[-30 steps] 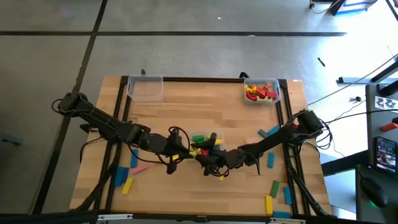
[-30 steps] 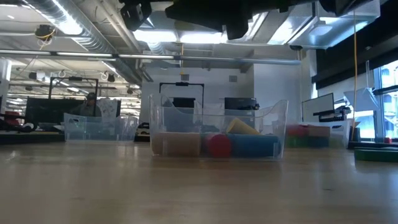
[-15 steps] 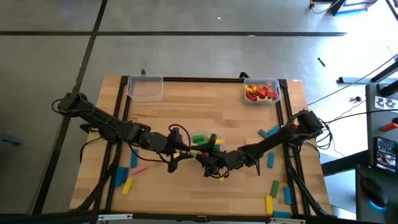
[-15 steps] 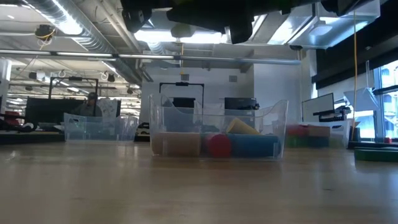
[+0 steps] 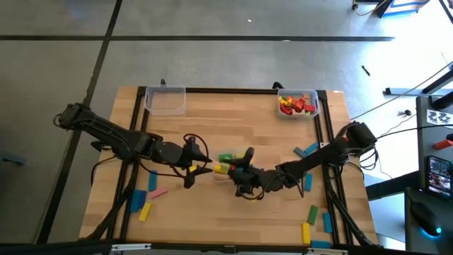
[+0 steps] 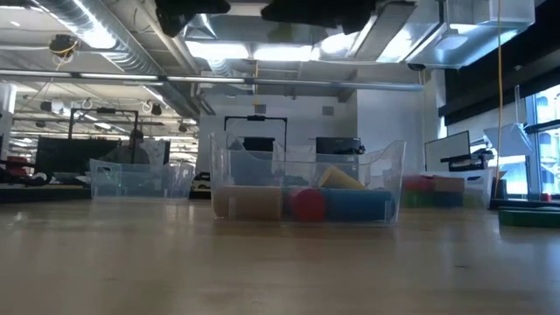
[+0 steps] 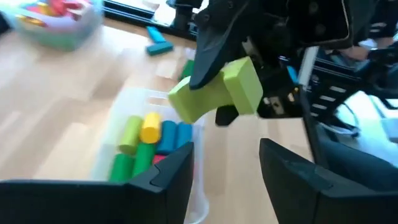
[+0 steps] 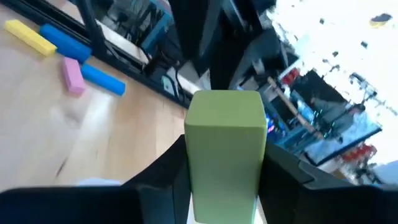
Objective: Sort blocks by size
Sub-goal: Put the light green arch block into the top right transparent bin
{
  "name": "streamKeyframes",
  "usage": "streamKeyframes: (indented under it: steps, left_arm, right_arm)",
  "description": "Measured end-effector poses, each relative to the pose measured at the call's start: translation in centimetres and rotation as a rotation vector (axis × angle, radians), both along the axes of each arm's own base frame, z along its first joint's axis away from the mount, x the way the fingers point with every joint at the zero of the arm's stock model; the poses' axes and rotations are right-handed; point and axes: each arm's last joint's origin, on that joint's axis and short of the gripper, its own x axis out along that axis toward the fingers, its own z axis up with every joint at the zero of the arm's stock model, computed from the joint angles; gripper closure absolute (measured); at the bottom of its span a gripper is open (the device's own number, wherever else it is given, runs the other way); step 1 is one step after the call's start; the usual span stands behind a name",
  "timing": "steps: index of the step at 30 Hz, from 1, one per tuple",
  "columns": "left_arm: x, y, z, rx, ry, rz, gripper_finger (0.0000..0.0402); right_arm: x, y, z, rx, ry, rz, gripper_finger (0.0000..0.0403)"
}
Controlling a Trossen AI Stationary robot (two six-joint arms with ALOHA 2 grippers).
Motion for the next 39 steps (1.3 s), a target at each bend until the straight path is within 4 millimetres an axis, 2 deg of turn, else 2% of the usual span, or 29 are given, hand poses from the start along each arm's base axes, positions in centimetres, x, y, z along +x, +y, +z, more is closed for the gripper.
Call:
streamKeyframes:
  steps: [4, 11, 19, 27, 34, 39]
  left_arm:
    - [-0.8, 0.4, 0.5, 0.038, -0.003, 0.03, 0.0228]
    - [-0.9, 0.5, 0.7, 0.079, -0.008, 0.046, 0.0227]
    - [-0.5, 2.3, 0.8, 0.148, -0.018, 0.166, 0.0227]
    - [0.0, 4.7, 0.7, 0.168, -0.003, 0.256, 0.0227]
    - [0.2, 5.8, 0.5, 0.193, 0.013, 0.287, 0.0227]
    - [0.3, 6.3, 0.5, 0.184, 0.013, 0.309, 0.0227]
  right_arm:
    - [-1.0, -0.7, 1.1, 0.046, 0.041, -0.031, 0.0268]
    - [-3.9, -2.5, 3.6, 0.055, 0.069, -0.25, 0.0266]
    - [-8.9, -7.0, 6.0, 0.219, 0.114, -0.463, 0.0268]
    - [-12.6, -11.5, 6.0, 0.306, 0.183, -0.716, 0.0268]
    - [-13.9, -14.6, 5.3, 0.329, 0.254, -0.913, 0.0268]
    - [-15.0, -17.0, 4.0, 0.392, 0.325, -1.036, 0.0268]
